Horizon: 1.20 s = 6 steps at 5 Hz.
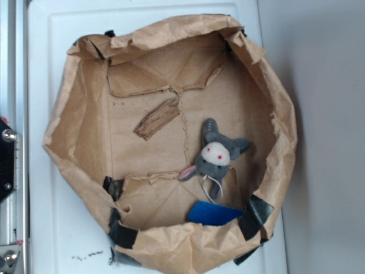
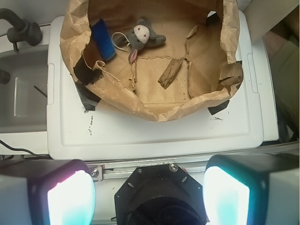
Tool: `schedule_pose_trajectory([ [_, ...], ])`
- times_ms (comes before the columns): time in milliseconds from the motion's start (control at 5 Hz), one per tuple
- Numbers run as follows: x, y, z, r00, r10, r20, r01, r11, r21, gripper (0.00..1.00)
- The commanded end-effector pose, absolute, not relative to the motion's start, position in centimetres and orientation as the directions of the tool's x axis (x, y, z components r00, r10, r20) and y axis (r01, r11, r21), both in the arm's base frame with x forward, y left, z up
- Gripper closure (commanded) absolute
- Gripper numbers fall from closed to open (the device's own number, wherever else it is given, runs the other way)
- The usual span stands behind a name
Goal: Grab the wood chip.
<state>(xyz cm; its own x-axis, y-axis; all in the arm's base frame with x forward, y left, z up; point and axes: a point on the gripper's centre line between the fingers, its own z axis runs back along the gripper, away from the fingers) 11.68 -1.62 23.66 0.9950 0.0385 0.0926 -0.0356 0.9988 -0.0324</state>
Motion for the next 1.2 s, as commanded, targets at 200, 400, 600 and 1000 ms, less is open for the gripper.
schedule_pose_trajectory([
  [200,14.2,-2.0,24.2,0.993,0.08,0.086,-0.076,0.996,-0.048,0.0],
  [400,16.2,-2.6,25.0,0.993,0.088,0.083,-0.082,0.994,-0.074,0.0],
  [600,18.5,-2.7,25.5,0.991,0.1,0.092,-0.091,0.991,-0.097,0.0],
  [1000,23.5,-0.5,22.2,0.976,0.166,0.143,-0.155,0.984,-0.084,0.0],
])
